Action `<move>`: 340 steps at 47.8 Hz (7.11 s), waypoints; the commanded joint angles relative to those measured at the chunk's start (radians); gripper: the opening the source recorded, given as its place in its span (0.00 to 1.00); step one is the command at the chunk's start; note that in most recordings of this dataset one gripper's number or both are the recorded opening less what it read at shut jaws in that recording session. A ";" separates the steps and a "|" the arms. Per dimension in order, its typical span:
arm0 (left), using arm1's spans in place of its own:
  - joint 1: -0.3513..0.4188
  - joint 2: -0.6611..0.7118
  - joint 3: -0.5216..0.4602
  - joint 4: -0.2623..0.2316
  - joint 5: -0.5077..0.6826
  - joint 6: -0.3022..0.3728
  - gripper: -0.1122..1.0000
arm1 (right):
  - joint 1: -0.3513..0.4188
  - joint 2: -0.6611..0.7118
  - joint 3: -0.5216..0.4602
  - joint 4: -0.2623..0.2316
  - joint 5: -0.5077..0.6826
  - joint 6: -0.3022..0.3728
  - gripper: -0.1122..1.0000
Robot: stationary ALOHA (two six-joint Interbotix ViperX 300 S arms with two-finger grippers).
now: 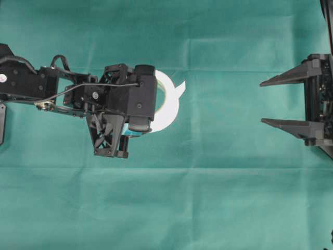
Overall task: Peel off the duct tape with your right arm.
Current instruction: 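Lift the tape roll upright with the left gripper, then move the right gripper to the tape's loose end tab, then close the right gripper on the loose tape end, then pull the tape end away from the roll with the right gripper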
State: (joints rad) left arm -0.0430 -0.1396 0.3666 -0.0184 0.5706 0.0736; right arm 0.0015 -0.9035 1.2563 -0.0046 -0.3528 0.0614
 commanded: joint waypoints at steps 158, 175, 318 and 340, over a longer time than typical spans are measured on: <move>-0.098 -0.014 -0.127 0.002 0.152 0.316 0.29 | 0.075 0.571 -0.328 -0.032 -0.218 0.028 0.01; -0.078 0.000 -0.127 0.003 0.163 0.314 0.29 | 0.077 0.569 -0.308 -0.032 -0.238 0.032 0.01; -0.003 -0.015 -0.089 0.003 0.193 0.245 0.29 | 0.158 0.569 -0.314 -0.026 -0.218 0.083 0.01; -0.002 -0.009 -0.084 0.005 0.190 0.245 0.29 | 0.158 0.607 -0.357 -0.002 -0.218 0.083 0.01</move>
State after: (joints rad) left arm -0.0782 -0.1273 0.2930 -0.0199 0.7655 0.3283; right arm 0.1319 -0.2991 0.9357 -0.0107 -0.5660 0.1427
